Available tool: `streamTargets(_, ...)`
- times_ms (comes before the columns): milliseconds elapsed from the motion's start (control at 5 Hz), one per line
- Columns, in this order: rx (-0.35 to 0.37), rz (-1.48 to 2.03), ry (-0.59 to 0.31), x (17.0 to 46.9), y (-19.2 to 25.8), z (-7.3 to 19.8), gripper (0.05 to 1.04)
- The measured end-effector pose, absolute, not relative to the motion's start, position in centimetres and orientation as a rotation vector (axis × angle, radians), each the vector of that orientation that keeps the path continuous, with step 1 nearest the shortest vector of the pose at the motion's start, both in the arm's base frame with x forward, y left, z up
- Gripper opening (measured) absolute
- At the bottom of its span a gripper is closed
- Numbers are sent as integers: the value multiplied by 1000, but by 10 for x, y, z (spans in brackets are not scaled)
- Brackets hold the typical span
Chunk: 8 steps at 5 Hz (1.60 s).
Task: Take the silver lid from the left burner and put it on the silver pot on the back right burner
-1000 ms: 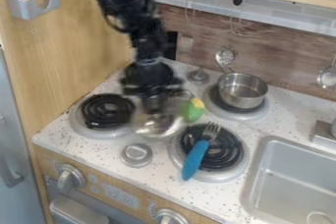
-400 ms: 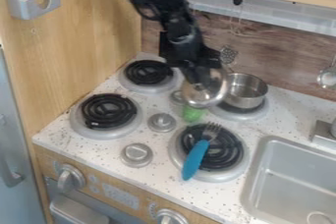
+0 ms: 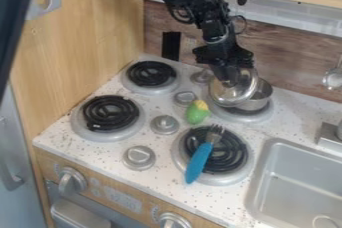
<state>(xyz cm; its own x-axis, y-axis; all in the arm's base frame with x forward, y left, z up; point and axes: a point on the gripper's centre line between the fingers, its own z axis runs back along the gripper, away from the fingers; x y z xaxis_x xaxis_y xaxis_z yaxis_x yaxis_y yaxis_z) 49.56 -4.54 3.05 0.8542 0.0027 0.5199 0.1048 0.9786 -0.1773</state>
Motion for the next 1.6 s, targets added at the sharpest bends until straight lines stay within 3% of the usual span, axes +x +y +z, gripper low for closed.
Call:
streamTargets(800,-187,-85,-633,541,-71,42,220)
streamTargets(1600,-127,-71,-536,553,-68,14,220)
